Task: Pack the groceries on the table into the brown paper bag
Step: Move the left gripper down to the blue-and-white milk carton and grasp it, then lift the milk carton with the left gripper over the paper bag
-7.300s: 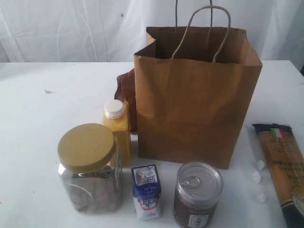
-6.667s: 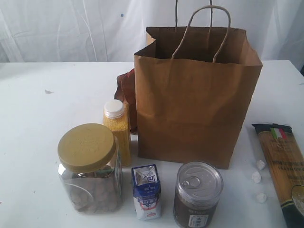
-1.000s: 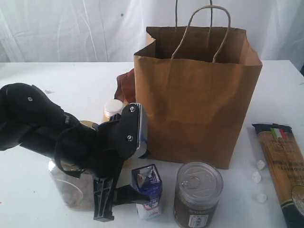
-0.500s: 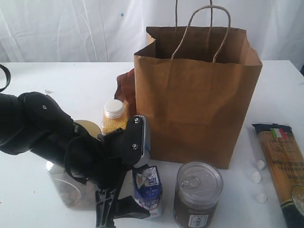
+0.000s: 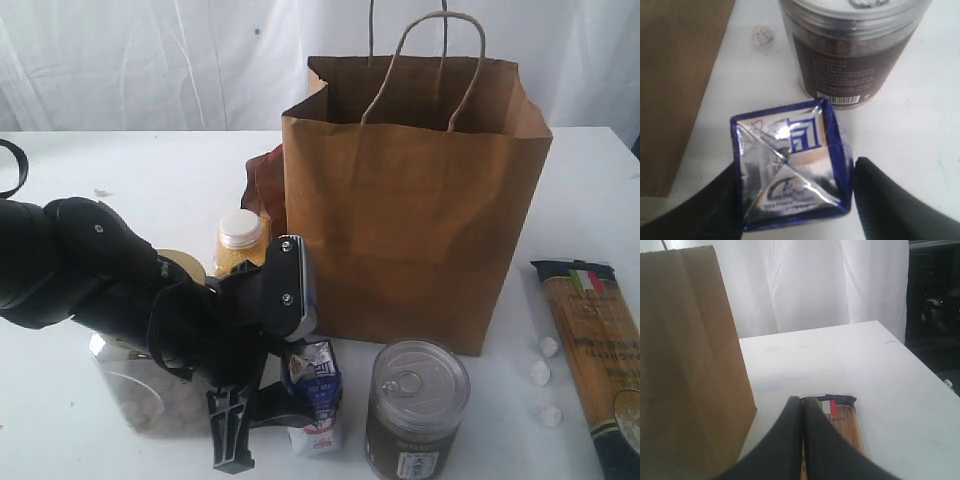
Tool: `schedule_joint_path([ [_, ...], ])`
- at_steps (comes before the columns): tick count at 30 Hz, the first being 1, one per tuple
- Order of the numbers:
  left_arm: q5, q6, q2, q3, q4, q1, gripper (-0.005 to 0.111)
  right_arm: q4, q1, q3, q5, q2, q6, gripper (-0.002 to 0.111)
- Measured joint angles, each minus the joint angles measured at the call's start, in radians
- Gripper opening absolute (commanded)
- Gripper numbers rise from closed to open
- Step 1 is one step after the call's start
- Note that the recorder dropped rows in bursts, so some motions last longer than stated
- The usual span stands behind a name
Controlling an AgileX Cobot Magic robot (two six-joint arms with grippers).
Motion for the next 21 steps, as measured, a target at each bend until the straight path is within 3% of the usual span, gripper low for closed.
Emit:
schedule_joint_path([
  [6, -0.002, 0.000, 0.000, 0.000, -0.004, 0.000, 0.000, 0.000, 0.000, 0.000, 0.000, 0.000, 0.000, 0.000],
  [16, -0.004, -0.160, 0.000, 0.000, -0.042, 0.000, 0.000, 0.000, 0.000, 0.000, 0.000, 0.000, 0.000, 0.000],
  [21, 0.064, -0.268, -0.074, -0.039, -0.042, 0.000, 0.000, 0.000, 0.000, 0.000, 0.000, 0.000, 0.000, 0.000],
])
